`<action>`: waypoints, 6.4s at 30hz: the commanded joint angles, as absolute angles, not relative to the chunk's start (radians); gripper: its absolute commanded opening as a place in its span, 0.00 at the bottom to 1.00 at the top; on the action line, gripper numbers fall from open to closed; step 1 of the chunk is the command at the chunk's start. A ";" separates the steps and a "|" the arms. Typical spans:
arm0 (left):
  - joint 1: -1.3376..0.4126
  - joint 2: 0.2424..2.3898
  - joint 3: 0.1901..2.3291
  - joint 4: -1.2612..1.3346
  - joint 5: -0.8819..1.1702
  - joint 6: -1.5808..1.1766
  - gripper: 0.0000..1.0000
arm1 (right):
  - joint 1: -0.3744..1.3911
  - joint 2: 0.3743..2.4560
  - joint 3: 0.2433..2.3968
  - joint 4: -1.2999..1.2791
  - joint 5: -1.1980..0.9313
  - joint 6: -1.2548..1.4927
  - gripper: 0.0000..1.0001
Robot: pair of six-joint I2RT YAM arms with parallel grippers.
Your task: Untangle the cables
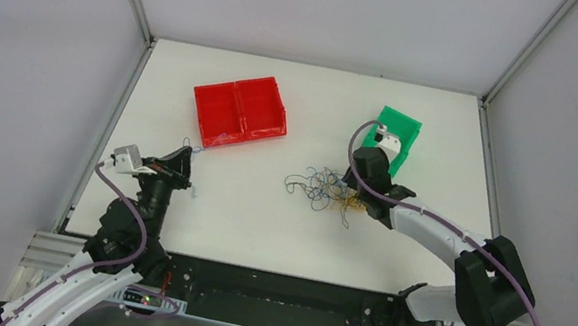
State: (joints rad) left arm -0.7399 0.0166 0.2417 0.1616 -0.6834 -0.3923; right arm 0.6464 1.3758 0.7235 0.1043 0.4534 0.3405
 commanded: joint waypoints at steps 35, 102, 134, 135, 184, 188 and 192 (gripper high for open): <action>-0.719 0.699 0.777 0.306 -0.770 -0.183 0.00 | 0.708 0.968 0.575 0.209 0.364 0.282 0.74; -0.385 1.229 0.831 0.268 -0.960 -0.293 0.00 | 0.708 0.924 0.567 0.235 0.345 0.307 0.77; -0.285 1.894 1.381 -0.276 -0.488 -0.455 0.19 | 0.707 0.923 0.568 0.230 0.346 0.313 0.78; -0.285 1.870 1.378 -0.277 -0.485 -0.452 0.29 | 0.708 0.919 0.567 0.231 0.349 0.312 0.78; -0.780 1.734 1.165 -0.180 0.061 0.053 0.81 | 0.597 0.904 0.568 0.066 0.302 0.426 0.85; -0.781 1.779 1.186 -0.221 0.044 0.089 0.77 | 0.597 0.898 0.564 0.066 0.303 0.425 0.84; -0.781 1.869 1.285 -0.322 0.067 0.082 0.62 | 0.597 0.914 0.566 0.066 0.304 0.422 0.85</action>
State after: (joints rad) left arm -0.7818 1.8080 1.1927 -0.2157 0.0692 0.0517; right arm 0.6014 0.9039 0.5587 0.0509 0.3054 0.4183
